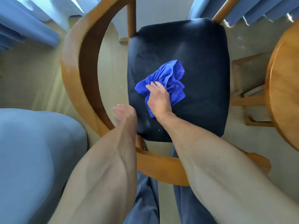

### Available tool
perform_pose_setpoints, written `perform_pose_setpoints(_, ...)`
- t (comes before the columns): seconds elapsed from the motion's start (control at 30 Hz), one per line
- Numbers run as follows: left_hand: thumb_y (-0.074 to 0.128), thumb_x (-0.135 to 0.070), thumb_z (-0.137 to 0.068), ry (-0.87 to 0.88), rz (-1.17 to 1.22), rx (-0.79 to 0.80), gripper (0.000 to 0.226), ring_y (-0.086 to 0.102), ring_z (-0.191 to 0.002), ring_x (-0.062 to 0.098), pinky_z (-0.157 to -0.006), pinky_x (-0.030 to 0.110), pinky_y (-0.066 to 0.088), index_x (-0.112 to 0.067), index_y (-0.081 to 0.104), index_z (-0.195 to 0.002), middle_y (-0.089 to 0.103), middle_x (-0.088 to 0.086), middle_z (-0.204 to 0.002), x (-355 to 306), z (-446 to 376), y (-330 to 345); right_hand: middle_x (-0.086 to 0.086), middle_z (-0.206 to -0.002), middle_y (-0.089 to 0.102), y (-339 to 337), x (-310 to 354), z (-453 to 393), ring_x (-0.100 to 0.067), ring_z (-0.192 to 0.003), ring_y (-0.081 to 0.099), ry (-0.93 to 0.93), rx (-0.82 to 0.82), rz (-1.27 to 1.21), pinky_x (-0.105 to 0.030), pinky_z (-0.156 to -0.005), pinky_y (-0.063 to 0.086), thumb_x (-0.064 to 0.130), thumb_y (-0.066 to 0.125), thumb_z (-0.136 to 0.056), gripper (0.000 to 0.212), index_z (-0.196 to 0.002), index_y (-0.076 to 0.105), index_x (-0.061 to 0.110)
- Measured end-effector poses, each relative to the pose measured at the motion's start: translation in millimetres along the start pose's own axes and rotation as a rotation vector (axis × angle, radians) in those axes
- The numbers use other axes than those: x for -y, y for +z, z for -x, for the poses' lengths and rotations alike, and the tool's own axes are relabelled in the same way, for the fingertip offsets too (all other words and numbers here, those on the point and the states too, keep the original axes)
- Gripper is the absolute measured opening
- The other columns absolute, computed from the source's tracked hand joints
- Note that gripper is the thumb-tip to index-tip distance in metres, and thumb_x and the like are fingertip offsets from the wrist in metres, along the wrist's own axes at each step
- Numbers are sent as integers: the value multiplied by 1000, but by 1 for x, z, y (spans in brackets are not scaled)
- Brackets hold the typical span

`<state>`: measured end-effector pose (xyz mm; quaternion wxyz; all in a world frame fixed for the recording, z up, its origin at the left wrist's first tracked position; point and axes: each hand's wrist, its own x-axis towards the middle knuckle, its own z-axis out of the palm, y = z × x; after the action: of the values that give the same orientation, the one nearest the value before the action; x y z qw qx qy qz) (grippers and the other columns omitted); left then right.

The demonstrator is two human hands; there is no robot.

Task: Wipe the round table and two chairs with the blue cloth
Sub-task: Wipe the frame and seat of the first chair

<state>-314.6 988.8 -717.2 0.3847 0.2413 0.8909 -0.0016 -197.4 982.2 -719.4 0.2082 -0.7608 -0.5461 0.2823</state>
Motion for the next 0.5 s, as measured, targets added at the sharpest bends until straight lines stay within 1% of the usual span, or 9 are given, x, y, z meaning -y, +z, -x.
perform_pose_setpoints(0.07,30,-22,-105,-11,-8,-79,37,49,-126,32,-99,37,38,-10,44,-137,50,13,-137,-8,-2,-5,-14,-115,65,4,12,-6,-32,-111,56,80,-13,-74,-40,-101,42,-4,41,-88,46,-129,60,8)
perform_pose_setpoints(0.13,33,-26,-104,57,-63,-171,35,51,-122,32,-97,42,40,-16,44,-136,49,13,-135,-14,3,-6,-11,-125,61,0,12,-12,-28,-113,54,158,-53,-124,-33,-99,39,5,34,-93,50,-141,48,16)
perform_pose_setpoints(0.17,34,-29,-103,181,-136,-195,38,49,-125,31,-99,43,39,-20,42,-140,45,13,-139,-17,9,-5,-9,-134,56,-5,8,-14,-27,-120,50,164,-95,-118,-32,-103,36,4,34,-93,52,-143,45,15)
perform_pose_setpoints(0.23,37,-37,-101,564,-301,-200,50,35,-138,30,-107,43,35,-25,32,-150,29,14,-155,-21,19,0,-9,-148,43,-21,-8,-17,-29,-132,40,188,-216,7,-38,-105,35,0,35,-90,54,-141,47,12)
perform_pose_setpoints(0.3,40,-49,-97,877,-449,-132,64,18,-148,31,-113,42,25,-29,23,-155,11,15,-163,-30,26,9,-7,-150,41,-42,-35,-19,-29,-135,38,331,-343,188,-45,-98,37,-3,37,-85,57,-138,49,15)
perform_pose_setpoints(0.33,42,-55,-93,976,-515,-104,71,13,-150,31,-114,42,22,-30,20,-156,6,16,-164,-36,28,16,-7,-150,41,-52,-48,-18,-29,-137,37,418,-376,229,-46,-99,37,-5,39,-83,59,-137,48,16)
perform_pose_setpoints(0.4,47,-59,-86,1067,-608,-46,81,8,-150,34,-113,47,20,-32,17,-156,1,17,-164,-48,34,38,-11,-154,36,-67,-77,-12,-30,-142,31,505,-344,298,-48,-107,34,-6,44,-82,62,-140,45,16)
perform_pose_setpoints(0.43,50,-55,-86,1059,-652,-24,81,7,-150,35,-112,51,21,-33,14,-156,1,17,-164,-54,38,49,-13,-155,33,-71,-90,-9,-31,-144,28,510,-307,327,-47,-110,31,-6,45,-83,63,-141,43,16)
perform_pose_setpoints(0.5,50,-36,-91,978,-742,-41,77,7,-149,39,-111,57,24,-34,8,-155,1,19,-163,-63,49,76,-15,-157,29,-77,-113,-3,-32,-146,23,522,-263,351,-47,-112,28,-7,44,-83,64,-143,40,16)
